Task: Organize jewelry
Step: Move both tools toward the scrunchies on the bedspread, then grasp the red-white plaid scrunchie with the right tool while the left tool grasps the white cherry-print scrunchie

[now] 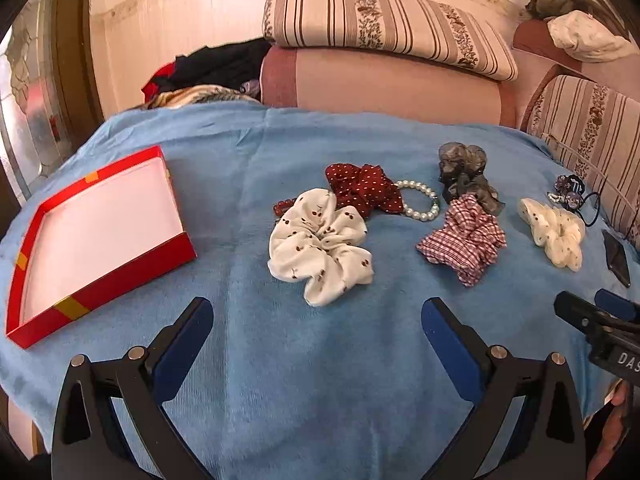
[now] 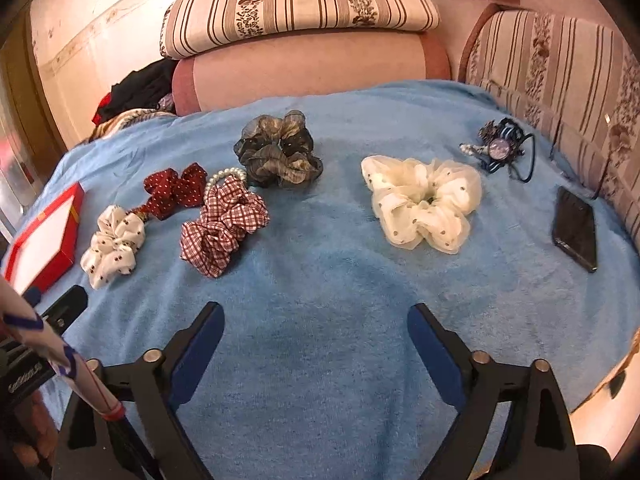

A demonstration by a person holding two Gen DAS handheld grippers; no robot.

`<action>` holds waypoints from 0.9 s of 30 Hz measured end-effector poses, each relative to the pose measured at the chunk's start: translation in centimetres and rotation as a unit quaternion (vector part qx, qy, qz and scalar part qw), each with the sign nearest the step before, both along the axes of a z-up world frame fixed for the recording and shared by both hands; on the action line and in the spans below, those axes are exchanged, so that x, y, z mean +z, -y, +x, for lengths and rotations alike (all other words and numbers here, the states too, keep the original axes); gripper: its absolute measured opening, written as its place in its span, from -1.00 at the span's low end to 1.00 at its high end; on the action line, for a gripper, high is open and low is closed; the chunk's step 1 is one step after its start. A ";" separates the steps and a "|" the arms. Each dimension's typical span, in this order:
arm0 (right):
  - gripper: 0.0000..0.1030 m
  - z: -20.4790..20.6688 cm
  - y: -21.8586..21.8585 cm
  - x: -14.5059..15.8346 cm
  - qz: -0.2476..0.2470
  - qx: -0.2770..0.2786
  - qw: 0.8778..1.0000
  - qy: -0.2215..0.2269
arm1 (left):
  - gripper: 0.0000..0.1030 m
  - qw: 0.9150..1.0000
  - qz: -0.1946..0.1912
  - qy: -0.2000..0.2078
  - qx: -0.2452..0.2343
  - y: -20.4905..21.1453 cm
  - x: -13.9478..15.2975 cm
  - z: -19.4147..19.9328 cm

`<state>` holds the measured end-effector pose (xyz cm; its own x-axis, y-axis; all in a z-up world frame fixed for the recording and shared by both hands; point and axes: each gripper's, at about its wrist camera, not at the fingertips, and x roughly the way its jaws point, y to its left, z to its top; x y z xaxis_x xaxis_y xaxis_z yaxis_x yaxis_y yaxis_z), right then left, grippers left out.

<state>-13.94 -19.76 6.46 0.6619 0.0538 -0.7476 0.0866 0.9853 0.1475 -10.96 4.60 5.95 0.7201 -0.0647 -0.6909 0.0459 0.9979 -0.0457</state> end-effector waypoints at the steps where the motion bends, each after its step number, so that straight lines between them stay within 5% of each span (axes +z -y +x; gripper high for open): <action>1: 0.61 0.2 0.1 0.0 0.009 0.004 1.000 0.000 | 1.00 1.000 -0.001 -0.004 0.001 -0.2 0.0 0.4; 5: 0.38 1.2 -0.1 -0.2 0.041 0.028 0.999 -0.014 | 1.00 1.000 -0.008 -0.017 -0.008 -0.9 0.1 2.4; 12: 0.38 3.2 -1.7 -0.3 0.050 0.052 0.997 -0.012 | 0.99 0.999 -0.012 -0.025 -0.018 -1.1 -0.4 4.6; 23: 0.38 10.3 -3.2 -2.2 0.140 0.069 0.986 -0.059 | 0.98 0.999 -0.016 -0.034 -0.011 -2.2 -1.5 5.9; 24: 0.34 10.5 -3.2 -2.5 0.142 0.069 0.985 -0.065 | 0.98 0.999 -0.014 -0.034 -0.010 -2.2 -1.6 5.9; 27: -0.26 11.0 -3.9 -3.2 0.132 0.074 0.985 -0.078 | 0.98 0.999 -0.016 -0.037 -0.011 -2.4 -1.8 6.2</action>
<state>-2.94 -15.84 3.29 0.5101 0.3470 -0.7870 -0.0128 0.9180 0.3965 -4.73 6.96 4.15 0.6647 -0.1025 -0.7400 0.0634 0.9947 -0.0808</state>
